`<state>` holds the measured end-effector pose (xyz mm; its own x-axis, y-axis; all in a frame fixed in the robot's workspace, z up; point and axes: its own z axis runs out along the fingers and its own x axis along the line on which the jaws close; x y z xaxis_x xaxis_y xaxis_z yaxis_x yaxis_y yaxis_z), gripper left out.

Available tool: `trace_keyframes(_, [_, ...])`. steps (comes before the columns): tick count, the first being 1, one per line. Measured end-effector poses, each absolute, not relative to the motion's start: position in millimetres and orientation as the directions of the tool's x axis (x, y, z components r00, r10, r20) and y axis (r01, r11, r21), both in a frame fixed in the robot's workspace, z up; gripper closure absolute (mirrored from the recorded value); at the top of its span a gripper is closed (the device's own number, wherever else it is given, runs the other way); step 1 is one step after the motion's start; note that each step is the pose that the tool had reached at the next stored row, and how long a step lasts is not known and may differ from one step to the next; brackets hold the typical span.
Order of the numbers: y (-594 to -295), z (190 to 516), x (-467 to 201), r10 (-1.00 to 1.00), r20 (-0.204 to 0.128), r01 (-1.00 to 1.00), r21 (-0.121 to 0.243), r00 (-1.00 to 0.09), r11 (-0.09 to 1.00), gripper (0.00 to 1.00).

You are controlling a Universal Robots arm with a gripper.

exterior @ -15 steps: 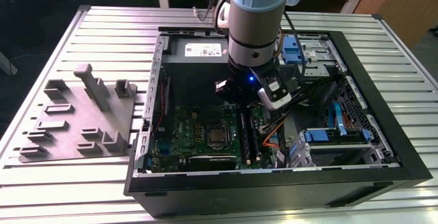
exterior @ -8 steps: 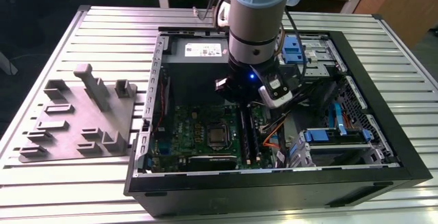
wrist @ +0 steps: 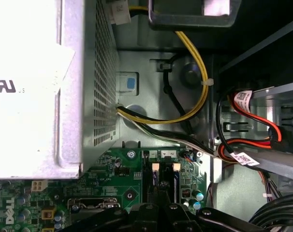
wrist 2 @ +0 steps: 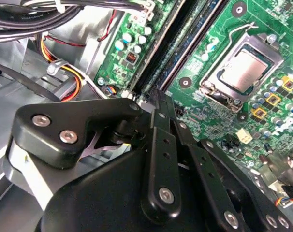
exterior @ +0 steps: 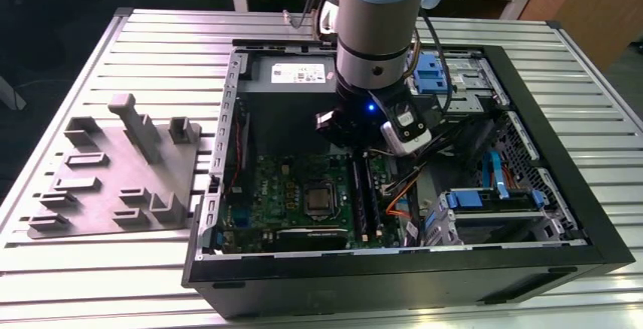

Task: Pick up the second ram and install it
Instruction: 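Press down the second ram until it locks into place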

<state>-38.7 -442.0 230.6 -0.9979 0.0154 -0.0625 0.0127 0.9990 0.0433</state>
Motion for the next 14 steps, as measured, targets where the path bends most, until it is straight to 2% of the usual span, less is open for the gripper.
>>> trace_keyframes(14, [-454,231,-39,0.015,-0.062,0.013,0.043,-0.998,0.999,0.90])
